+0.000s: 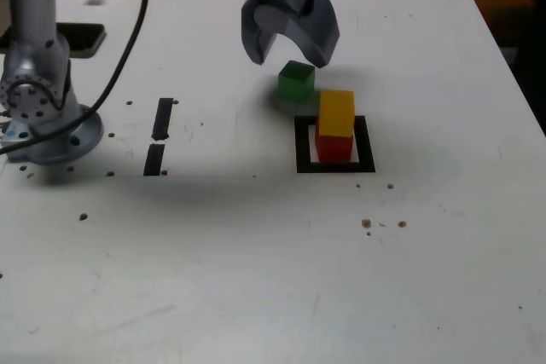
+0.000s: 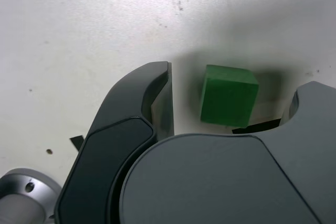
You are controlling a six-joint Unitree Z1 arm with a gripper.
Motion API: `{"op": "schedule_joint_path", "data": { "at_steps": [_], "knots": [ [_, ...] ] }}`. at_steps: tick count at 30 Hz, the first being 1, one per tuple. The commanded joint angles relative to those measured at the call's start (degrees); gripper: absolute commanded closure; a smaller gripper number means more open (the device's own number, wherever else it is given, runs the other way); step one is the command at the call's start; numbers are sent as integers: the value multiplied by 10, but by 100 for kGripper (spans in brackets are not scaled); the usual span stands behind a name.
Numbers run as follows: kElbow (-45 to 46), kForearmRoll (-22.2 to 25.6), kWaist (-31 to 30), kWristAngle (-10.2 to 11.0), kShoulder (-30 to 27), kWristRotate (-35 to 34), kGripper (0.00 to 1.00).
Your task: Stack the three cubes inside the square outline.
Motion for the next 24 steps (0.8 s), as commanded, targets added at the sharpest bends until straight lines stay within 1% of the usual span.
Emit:
{"op": "schedule_joint_path", "data": {
  "at_steps": [1, 13, 21, 24],
  "knots": [
    [3, -7, 4, -4, 11, 0, 15],
    [15, -27, 16, -8, 41, 1, 15],
    [17, -36, 16, -17, 52, 5, 15],
    [18, -40, 16, -25, 59, 7, 18]
  ]
}}
